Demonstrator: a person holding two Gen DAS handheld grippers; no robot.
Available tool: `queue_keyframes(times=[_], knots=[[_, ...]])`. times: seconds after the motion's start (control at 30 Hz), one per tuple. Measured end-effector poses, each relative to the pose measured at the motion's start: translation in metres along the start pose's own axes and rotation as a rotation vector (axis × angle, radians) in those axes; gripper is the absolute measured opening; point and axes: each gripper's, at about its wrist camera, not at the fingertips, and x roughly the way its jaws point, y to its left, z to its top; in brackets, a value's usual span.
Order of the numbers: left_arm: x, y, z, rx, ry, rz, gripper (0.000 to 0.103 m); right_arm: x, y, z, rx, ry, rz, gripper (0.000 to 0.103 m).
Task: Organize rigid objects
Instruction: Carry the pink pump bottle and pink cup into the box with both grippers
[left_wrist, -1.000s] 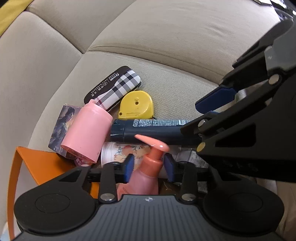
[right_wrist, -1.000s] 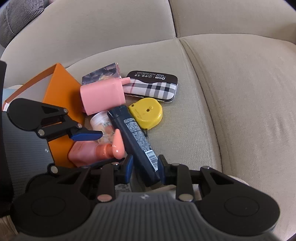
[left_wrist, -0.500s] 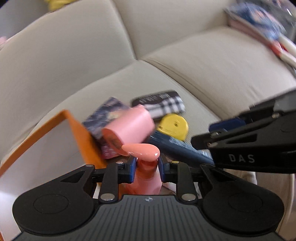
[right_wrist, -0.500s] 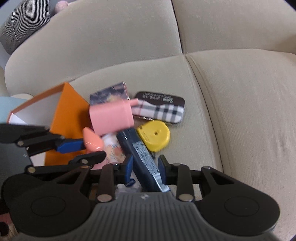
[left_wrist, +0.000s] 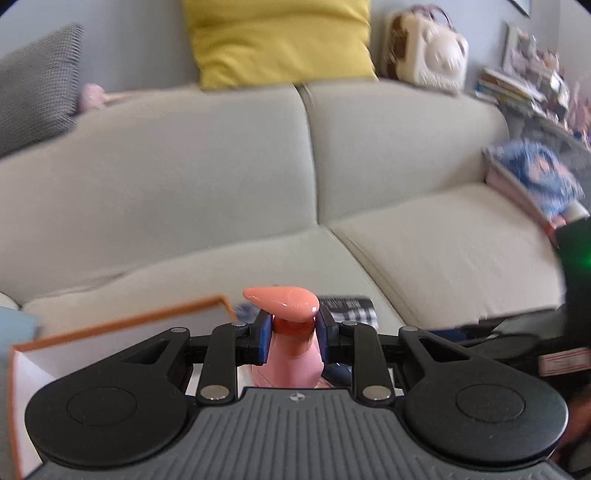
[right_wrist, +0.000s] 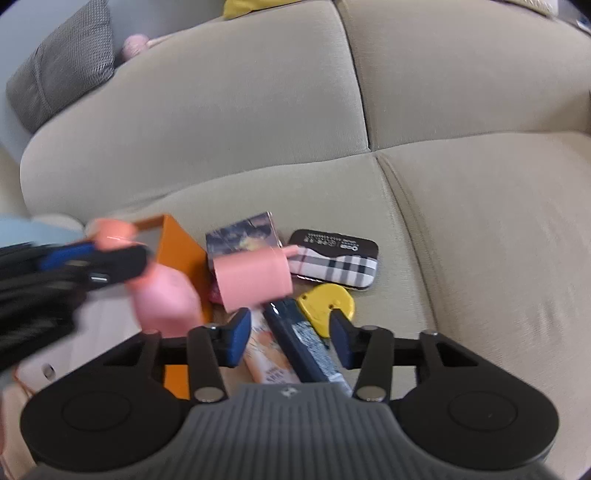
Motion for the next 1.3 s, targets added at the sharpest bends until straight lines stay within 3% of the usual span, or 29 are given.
queue_keyframes(times=[0.2, 0.3, 0.53, 0.7, 0.8, 0.93, 1.1, 1.3], knots=[[-0.005, 0.045, 0.007, -0.117, 0.018, 0.073, 0.027, 0.019, 0.008, 0.014, 0.095, 0.017, 0.011, 0.067], [0.001, 0.070, -0.002, -0.176, 0.055, 0.110, 0.028, 0.036, 0.021, 0.016, 0.032, 0.038, 0.018, 0.079], [0.027, 0.111, -0.029, -0.275, 0.140, 0.153, 0.028, 0.084, 0.030, 0.028, -0.090, 0.069, 0.067, 0.094], [0.037, 0.133, -0.046, -0.334, 0.197, 0.175, 0.027, 0.115, 0.032, 0.035, -0.193, 0.124, 0.064, 0.092], [0.040, 0.139, -0.053, -0.349, 0.213, 0.182, 0.028, 0.123, 0.032, 0.038, -0.210, 0.144, 0.061, 0.079], [0.038, 0.144, -0.057, -0.363, 0.214, 0.176, 0.028, 0.123, 0.035, 0.038, -0.224, 0.155, 0.076, 0.073], [0.031, 0.150, -0.056, -0.369, 0.209, 0.175, 0.028, 0.116, 0.045, 0.037, -0.285, 0.146, 0.040, 0.072], [0.012, 0.166, -0.059, -0.371, 0.202, 0.189, 0.027, 0.072, 0.062, 0.047, -0.391, 0.069, 0.030, 0.072]])
